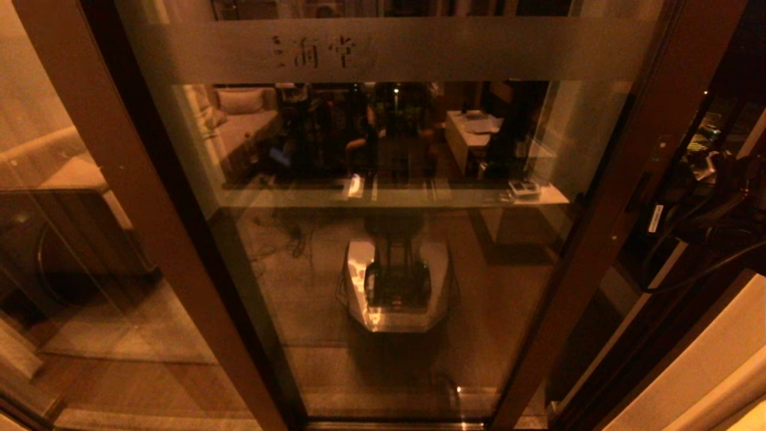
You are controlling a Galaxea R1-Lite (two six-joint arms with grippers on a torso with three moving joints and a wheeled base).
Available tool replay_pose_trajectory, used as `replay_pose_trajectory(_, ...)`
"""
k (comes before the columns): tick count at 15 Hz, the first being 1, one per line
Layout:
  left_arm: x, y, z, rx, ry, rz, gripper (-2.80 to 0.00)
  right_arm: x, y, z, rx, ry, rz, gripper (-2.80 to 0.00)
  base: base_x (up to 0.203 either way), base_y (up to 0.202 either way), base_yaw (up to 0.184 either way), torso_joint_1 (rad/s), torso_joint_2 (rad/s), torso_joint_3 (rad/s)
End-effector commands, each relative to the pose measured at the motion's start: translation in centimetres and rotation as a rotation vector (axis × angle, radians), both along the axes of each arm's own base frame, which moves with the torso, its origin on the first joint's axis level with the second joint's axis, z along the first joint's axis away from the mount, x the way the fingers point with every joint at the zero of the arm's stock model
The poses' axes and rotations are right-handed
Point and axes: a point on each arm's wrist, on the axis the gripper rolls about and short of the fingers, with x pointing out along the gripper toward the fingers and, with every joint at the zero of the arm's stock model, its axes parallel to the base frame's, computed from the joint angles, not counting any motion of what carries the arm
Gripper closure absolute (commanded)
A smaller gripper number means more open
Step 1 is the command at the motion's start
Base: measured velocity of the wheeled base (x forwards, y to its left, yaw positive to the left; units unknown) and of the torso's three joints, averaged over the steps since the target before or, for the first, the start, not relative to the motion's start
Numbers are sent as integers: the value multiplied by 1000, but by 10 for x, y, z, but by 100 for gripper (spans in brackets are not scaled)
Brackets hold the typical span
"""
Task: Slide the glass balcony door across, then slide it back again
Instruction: Open the slid door
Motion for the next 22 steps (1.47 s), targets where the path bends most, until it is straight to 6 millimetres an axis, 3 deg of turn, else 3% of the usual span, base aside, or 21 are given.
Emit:
replay_pose_trajectory(1, 0, 0, 0, 1, 1, 1, 0, -1, 3, 0, 1, -1, 14, 0, 0, 0, 0, 0, 0, 0)
replay_pose_trajectory(10, 0, 0, 0, 1, 1, 1, 0, -5, 9, 0, 3, 4, 31, 0, 0, 0, 0, 0, 0, 0)
replay_pose_trajectory(22, 0, 0, 0, 1, 1, 0, 0, -7, 40, 2, 2, -2, 119, 0, 0, 0, 0, 0, 0, 0)
